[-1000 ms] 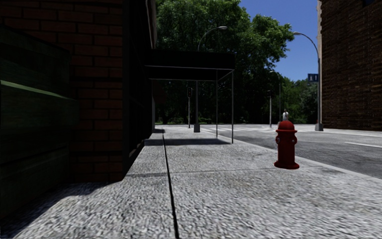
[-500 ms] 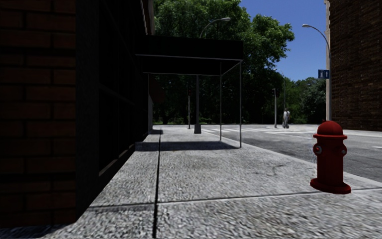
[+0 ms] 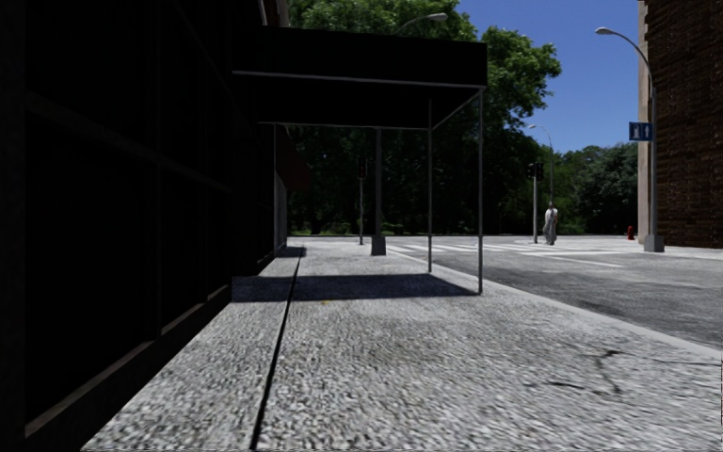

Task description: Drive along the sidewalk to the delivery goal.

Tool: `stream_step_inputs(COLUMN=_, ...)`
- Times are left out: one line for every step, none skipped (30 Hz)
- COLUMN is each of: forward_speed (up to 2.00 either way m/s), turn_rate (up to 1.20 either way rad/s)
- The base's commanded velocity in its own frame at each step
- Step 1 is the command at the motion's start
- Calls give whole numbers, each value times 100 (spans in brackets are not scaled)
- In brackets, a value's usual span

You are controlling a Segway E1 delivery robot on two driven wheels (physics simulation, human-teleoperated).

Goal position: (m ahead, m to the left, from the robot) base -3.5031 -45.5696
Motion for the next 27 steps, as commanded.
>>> stream_step_inputs(forward_speed=200, turn_rate=17)
stream_step_inputs(forward_speed=200, turn_rate=17)
stream_step_inputs(forward_speed=200, turn_rate=17)
stream_step_inputs(forward_speed=200, turn_rate=17)
stream_step_inputs(forward_speed=200, turn_rate=17)
stream_step_inputs(forward_speed=200, turn_rate=17)
stream_step_inputs(forward_speed=200, turn_rate=17)
stream_step_inputs(forward_speed=200, turn_rate=17)
stream_step_inputs(forward_speed=200, turn_rate=17)
stream_step_inputs(forward_speed=200, turn_rate=17)
stream_step_inputs(forward_speed=200, turn_rate=17)
stream_step_inputs(forward_speed=200, turn_rate=17)
stream_step_inputs(forward_speed=200, turn_rate=6)
stream_step_inputs(forward_speed=200, turn_rate=0)
stream_step_inputs(forward_speed=200, turn_rate=0)
stream_step_inputs(forward_speed=200, turn_rate=0)
stream_step_inputs(forward_speed=200, turn_rate=0)
stream_step_inputs(forward_speed=189, turn_rate=0)
stream_step_inputs(forward_speed=189, turn_rate=0)
stream_step_inputs(forward_speed=170, turn_rate=0)
stream_step_inputs(forward_speed=158, turn_rate=0)
stream_step_inputs(forward_speed=152, turn_rate=0)
stream_step_inputs(forward_speed=152, turn_rate=0)
stream_step_inputs(forward_speed=150, turn_rate=12)
stream_step_inputs(forward_speed=149, turn_rate=15)
stream_step_inputs(forward_speed=149, turn_rate=15)
stream_step_inputs(forward_speed=149, turn_rate=16)
